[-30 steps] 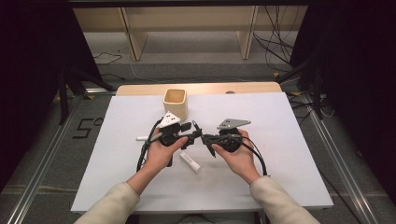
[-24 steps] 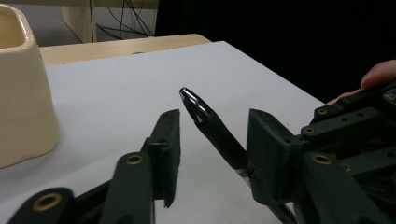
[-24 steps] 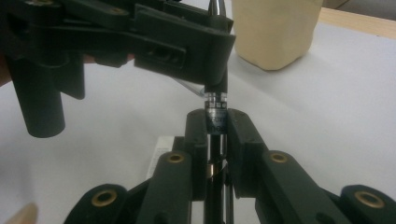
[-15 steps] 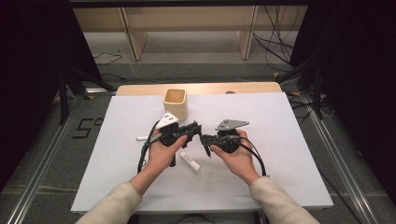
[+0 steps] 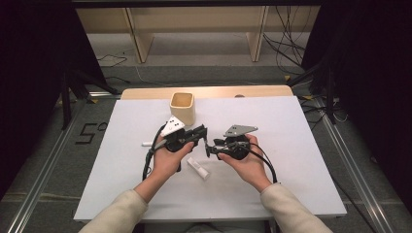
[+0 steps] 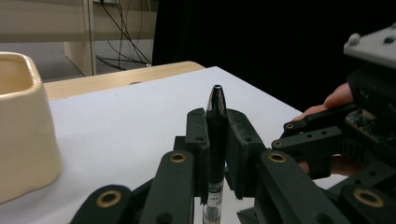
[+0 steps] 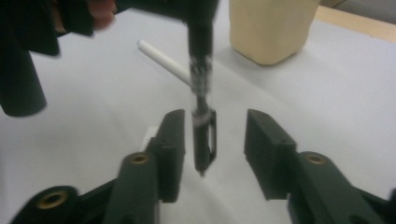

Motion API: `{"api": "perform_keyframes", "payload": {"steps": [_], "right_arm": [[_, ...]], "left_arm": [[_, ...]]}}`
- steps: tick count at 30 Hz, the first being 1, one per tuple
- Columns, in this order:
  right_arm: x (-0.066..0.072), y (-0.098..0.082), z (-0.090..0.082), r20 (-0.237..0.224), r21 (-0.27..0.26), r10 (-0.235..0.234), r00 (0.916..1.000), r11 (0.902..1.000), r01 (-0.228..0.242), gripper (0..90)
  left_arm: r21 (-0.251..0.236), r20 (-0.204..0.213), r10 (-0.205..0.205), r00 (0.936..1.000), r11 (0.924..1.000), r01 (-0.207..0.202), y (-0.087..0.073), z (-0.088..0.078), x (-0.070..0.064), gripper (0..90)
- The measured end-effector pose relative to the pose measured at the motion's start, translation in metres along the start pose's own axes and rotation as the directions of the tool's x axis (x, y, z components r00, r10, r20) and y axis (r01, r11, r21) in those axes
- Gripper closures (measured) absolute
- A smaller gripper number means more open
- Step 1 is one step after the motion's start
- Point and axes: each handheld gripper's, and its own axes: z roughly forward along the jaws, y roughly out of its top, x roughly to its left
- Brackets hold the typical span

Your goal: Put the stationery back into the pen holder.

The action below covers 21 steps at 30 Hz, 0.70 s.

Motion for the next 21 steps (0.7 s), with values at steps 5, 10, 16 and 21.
{"api": "perform_keyframes", "payload": {"steps": [5, 10, 16, 21], "right_arm": [[-0.009, -0.008, -0.002, 0.031, 0.008, 0.014, 0.9994, 0.9999, -0.014, 44.2], [-0.016, -0.023, -0.008, 0.066, 0.018, 0.046, 0.9968, 0.9987, -0.047, 37.9], [-0.019, -0.037, -0.016, 0.104, 0.031, 0.052, 0.9932, 0.998, -0.055, 37.1], [-0.02, -0.044, -0.022, 0.122, 0.028, 0.06, 0.9907, 0.9975, -0.064, 36.7]], "left_arm": [[-0.034, -0.022, -0.021, 0.9995, 0.9992, 0.02, 0.005, -0.007, 0.007, 80.3], [-0.054, -0.052, -0.023, 0.9984, 0.9984, 0.02, 0.008, -0.013, 0.012, 80.3], [-0.067, -0.065, -0.013, 0.9978, 0.9977, 0.009, 0.01, -0.016, 0.015, 80.3], [-0.077, -0.082, -0.006, 0.9966, 0.997, -0.001, 0.014, -0.021, 0.02, 80.3]]}}
